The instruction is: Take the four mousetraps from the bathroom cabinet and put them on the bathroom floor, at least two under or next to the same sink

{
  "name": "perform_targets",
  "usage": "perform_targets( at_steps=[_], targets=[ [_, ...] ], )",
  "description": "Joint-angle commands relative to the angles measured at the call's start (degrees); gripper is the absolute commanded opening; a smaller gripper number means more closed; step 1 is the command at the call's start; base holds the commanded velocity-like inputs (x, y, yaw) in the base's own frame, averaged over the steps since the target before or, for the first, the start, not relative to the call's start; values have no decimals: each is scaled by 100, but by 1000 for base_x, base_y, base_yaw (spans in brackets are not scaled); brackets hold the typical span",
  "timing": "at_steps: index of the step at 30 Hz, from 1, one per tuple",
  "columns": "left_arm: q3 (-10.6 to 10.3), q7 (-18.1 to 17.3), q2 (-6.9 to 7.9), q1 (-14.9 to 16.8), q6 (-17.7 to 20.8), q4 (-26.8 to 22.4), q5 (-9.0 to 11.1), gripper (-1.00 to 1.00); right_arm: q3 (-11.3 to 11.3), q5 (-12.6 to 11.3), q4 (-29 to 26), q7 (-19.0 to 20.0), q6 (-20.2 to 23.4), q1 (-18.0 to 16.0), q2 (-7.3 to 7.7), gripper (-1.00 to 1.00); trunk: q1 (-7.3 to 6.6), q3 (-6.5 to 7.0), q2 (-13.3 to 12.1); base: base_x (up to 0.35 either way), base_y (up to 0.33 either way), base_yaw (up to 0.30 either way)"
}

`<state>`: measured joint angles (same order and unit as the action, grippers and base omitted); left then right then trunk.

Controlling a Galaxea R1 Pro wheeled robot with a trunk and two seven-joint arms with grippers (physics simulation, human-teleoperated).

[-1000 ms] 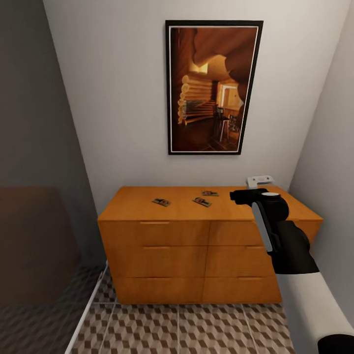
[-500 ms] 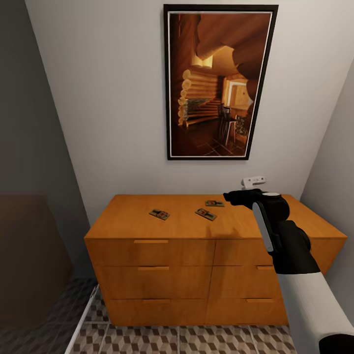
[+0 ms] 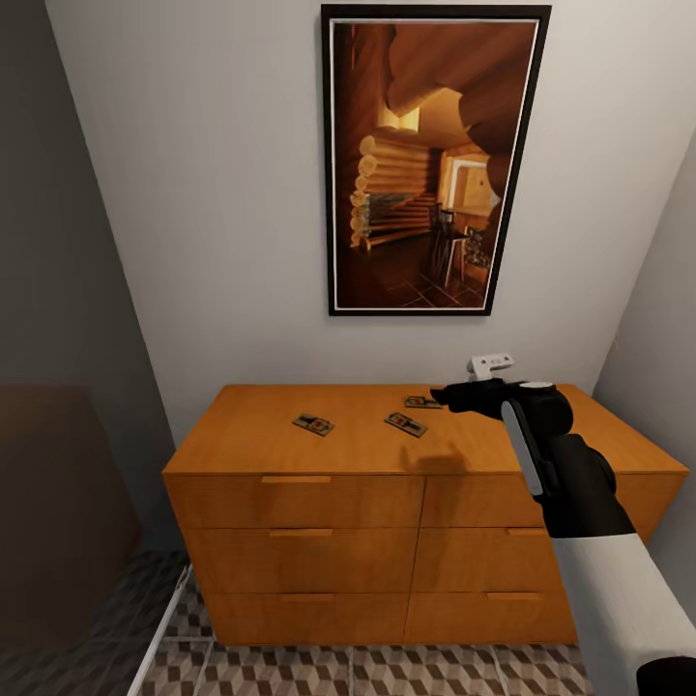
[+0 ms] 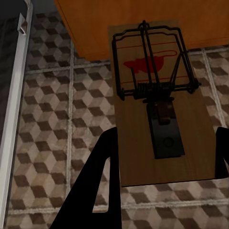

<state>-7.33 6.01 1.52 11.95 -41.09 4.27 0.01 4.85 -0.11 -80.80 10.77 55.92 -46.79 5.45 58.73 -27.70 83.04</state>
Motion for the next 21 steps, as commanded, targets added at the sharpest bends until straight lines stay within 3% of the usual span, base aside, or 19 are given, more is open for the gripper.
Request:
perform_targets(
  at_steps=[1,7,21],
  targets=[
    [-50,50,-2,9,-31,23,-10,-100,7,2,25,69,24,-5,13,100,0,-6,4,1,0,0],
    [-50,50,-2,9,-31,22,-11,-100,7,18,302,507,17,-5,40,100,0,-6,4,0,0,0],
    [-51,50,-2,9,-29,26,-14,-100,15,20,719,796,-22,-5,45,100,0,-6,4,0,0,0]
  ],
)
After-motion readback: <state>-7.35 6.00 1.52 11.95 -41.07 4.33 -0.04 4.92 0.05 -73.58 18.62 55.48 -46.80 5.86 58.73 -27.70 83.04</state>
